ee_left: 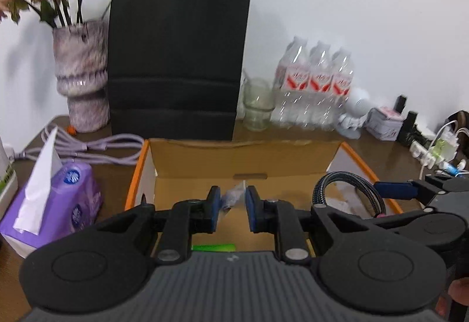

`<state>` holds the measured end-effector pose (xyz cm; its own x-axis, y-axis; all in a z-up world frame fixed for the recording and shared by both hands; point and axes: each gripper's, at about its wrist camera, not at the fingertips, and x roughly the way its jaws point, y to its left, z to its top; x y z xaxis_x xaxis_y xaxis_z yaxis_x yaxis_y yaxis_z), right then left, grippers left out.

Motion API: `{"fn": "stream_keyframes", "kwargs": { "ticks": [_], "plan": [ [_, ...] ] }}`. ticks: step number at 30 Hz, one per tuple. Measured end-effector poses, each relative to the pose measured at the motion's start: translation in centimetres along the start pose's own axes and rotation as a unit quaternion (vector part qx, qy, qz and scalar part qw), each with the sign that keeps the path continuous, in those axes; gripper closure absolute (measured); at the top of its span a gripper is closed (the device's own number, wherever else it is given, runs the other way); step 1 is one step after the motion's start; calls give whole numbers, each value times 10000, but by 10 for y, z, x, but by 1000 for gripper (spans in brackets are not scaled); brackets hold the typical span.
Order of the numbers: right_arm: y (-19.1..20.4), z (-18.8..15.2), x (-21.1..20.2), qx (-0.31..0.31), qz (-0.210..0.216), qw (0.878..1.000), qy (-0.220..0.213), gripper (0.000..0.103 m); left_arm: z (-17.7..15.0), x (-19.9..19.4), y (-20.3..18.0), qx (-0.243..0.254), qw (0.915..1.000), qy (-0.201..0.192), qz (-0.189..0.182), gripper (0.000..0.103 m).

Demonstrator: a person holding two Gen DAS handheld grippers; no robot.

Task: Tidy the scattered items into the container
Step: 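Carry cable and packet over the box and open both tools to drop them, then withdraw both tools and move left tool to the purple pouch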

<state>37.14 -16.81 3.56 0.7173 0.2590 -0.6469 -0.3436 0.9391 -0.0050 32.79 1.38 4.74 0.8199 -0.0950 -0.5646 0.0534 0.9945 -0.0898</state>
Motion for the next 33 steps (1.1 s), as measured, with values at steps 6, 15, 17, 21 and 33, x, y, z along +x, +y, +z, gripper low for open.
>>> {"fn": "stream_keyframes", "kwargs": {
  "ticks": [6,15,17,21,33],
  "plan": [
    [-8,-6,22,277,37,9994,198,14,-6,20,0,16,9997,234,121,83],
    [-7,0,25,296,57,9992,269,11,-10,27,-1,-74,9992,384,126,73],
    [-10,1,25,369,-60,9989,276,2,-10,28,2,-201,9984,440,298,49],
    [-27,2,20,714,-11,9971,278,0,-9,28,17,-548,9957,481,574,0],
    [-29,-5,-8,655,156,9977,26,0,-9,2,11,-571,9979,253,180,0]
  ]
}}
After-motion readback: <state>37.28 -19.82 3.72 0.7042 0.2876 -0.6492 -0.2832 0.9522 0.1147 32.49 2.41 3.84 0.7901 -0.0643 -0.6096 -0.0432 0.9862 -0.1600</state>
